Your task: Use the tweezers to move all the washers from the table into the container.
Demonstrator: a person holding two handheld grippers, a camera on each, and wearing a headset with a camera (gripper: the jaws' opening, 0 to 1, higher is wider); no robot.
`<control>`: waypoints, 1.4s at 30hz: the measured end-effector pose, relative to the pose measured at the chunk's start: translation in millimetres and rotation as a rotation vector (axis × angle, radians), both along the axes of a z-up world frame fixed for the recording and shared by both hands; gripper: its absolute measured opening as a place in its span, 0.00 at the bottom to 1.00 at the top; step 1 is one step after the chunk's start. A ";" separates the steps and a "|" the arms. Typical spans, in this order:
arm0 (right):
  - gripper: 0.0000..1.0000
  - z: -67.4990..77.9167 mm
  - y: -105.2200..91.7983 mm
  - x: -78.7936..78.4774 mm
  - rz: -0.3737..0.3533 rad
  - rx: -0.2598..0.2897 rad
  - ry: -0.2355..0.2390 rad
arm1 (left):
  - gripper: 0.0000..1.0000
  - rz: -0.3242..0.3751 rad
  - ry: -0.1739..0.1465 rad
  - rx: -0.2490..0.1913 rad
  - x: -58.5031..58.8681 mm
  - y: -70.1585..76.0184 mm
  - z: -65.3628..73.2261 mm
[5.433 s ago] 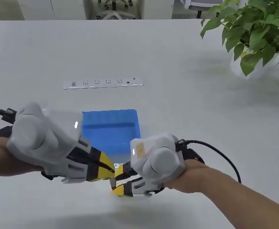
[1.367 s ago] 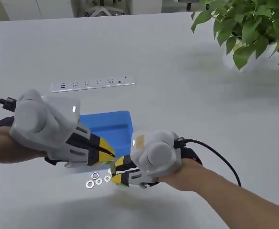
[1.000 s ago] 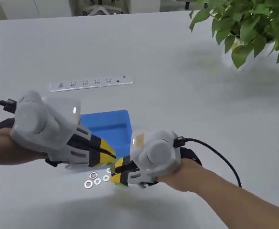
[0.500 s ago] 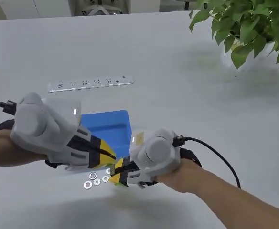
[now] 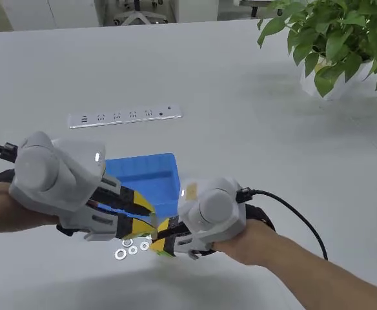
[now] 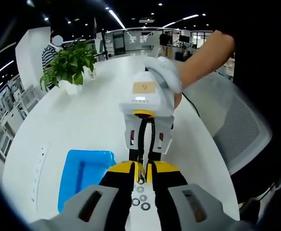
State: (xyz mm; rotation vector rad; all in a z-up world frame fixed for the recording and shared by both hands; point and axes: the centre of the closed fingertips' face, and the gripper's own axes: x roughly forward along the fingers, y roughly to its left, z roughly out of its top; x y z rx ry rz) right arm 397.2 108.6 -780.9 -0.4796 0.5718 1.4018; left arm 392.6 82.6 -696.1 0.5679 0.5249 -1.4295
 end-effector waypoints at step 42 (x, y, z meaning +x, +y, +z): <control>0.09 51.5 3.4 11.7 0.066 -0.005 -0.100 | 0.80 0.336 0.047 -0.177 -1.8 49.9 19.1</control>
